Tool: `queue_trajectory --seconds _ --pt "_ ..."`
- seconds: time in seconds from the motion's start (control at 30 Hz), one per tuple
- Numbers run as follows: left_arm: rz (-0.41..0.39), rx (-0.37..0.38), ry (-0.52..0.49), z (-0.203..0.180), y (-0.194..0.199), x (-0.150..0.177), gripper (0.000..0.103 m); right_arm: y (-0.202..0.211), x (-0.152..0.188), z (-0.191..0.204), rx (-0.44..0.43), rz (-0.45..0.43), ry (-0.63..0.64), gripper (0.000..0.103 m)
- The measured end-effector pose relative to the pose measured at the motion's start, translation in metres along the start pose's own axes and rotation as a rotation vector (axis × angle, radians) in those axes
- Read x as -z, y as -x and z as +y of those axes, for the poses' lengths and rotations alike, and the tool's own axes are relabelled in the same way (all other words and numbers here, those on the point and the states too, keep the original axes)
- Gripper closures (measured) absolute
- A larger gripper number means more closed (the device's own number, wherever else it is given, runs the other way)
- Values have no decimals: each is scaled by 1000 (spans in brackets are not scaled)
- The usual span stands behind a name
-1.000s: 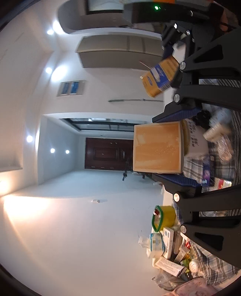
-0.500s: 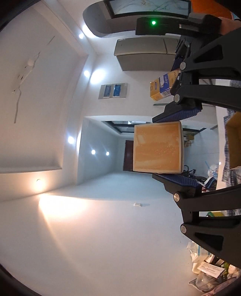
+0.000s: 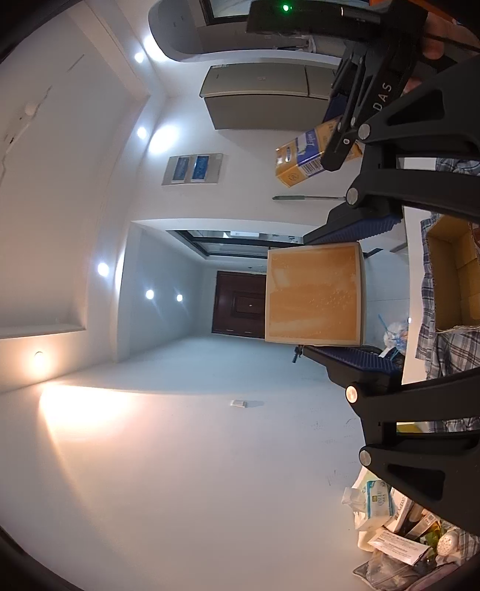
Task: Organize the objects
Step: 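Carry the beige block and yellow pack up over the cardboard box with both grippers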
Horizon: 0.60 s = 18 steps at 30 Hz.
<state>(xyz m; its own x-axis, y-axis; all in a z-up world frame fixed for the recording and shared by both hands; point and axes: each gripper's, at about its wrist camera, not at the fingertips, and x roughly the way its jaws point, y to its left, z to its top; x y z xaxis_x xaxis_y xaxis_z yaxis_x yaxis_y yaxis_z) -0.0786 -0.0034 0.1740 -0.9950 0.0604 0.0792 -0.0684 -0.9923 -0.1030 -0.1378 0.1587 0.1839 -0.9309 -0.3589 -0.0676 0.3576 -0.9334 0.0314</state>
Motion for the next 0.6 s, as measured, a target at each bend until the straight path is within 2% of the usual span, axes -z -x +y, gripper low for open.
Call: queue_trajectory --seconds 0.17,0.3,0.4,0.5,0.6 --pt "-1 -44 -1 0 -10 3 49 1 1 -4 14 6 2 50" --pt "37 -38 -13 -4 -22 8 49 -10 9 -7 0 58 -28 50" --pt "84 -43 -46 -11 -41 17 49 -18 17 -8 16 90 -30 50" --pt "177 -53 -49 -11 -67 32 49 -25 26 -6 28 133 -13 50" --pt "214 -119 -46 -9 -84 48 49 -41 38 -1 -12 201 -13 50"
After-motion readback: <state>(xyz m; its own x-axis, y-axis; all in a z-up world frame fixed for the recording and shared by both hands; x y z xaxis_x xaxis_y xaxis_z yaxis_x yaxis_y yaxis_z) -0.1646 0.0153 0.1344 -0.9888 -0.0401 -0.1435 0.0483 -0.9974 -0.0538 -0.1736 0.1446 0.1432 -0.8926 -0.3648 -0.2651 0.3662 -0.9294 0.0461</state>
